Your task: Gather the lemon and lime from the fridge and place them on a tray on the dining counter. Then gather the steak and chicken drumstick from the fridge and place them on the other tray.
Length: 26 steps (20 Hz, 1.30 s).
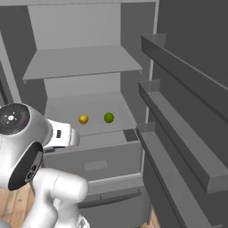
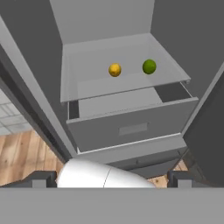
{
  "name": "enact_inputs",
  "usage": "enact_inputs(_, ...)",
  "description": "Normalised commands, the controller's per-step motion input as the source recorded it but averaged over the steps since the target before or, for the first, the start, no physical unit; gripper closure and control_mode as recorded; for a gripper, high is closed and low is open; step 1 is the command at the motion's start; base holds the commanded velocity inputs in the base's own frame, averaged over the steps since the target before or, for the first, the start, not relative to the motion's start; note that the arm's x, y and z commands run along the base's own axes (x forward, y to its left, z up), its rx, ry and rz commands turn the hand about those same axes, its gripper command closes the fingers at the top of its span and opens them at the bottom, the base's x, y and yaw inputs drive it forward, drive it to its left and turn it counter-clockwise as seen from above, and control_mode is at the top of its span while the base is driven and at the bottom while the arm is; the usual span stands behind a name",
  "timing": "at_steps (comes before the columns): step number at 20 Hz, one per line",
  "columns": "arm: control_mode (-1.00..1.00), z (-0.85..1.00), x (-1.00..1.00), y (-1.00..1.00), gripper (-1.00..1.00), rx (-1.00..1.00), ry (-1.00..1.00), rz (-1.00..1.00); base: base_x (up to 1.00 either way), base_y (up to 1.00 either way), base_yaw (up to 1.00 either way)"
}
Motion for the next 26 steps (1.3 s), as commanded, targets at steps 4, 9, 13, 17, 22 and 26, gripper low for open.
enact_inputs(4,-1.00,0.00,0.18,0.00,-1.00,0.01,0.00,0.00,0.51,0.00,0.00)
enact_inputs(9,-1.00,0.03,0.91,-0.01,-1.00,0.05,0.00,0.00,0.00,0.00,0.00)
enact_inputs(13,-1.00,0.00,0.98,0.01,-1.00,0.02,0.00,0.00,0.00,0.00,0.00)
enact_inputs(17,-1.00,-0.09,0.85,0.00,-1.00,0.00,0.01,0.00,0.00,0.00,0.00)
enact_inputs(22,-1.00,-0.29,0.70,0.00,-1.00,0.00,0.06,0.00,0.00,0.00,0.00)
enact_inputs(26,-1.00,-0.41,0.65,-0.11,-1.00,0.00,0.00,0.00,0.00,0.00,0.00)
